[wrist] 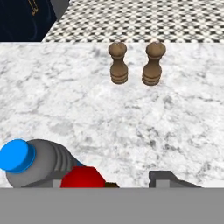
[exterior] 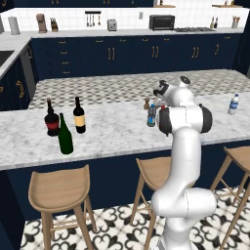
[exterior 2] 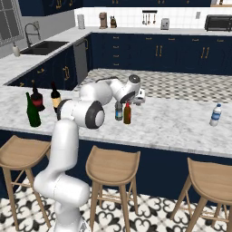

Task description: Move the plastic bottles in the middle to the plastics group, and the glass bottles in the middle to the glass group.

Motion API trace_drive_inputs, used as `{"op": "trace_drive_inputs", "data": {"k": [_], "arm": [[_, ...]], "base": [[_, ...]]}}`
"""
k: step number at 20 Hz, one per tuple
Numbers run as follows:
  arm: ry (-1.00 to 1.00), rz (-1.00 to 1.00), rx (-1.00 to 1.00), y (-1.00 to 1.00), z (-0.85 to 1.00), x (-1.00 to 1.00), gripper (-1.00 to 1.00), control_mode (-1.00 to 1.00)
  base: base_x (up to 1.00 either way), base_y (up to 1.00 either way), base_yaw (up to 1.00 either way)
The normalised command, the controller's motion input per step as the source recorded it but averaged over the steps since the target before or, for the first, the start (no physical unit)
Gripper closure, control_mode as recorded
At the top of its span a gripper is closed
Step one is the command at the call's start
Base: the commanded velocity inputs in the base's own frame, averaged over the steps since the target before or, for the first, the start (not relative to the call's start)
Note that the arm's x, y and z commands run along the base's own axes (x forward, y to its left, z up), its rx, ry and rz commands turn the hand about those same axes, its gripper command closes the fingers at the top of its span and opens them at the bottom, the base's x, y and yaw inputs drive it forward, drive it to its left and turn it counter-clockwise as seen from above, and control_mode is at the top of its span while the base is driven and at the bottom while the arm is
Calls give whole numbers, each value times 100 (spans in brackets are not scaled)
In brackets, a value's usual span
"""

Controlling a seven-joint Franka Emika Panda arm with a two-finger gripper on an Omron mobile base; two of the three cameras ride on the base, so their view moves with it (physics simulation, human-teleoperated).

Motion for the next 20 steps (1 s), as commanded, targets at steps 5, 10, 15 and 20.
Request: {"op": "trace_drive_inputs", "data": {"k": [5, 10, 15, 20], "arm": [[0, 0, 0, 0, -15, 0, 100, -100], [0, 0, 0, 0, -3, -15, 100, -100], [-1, 0, 0, 4, 14, -78, 100, -100], [-7, 0, -3, 67, 31, -66, 100, -100]], "base": [[0, 0, 0], [0, 0, 0], [0, 0, 0], [0, 0, 0]]}}
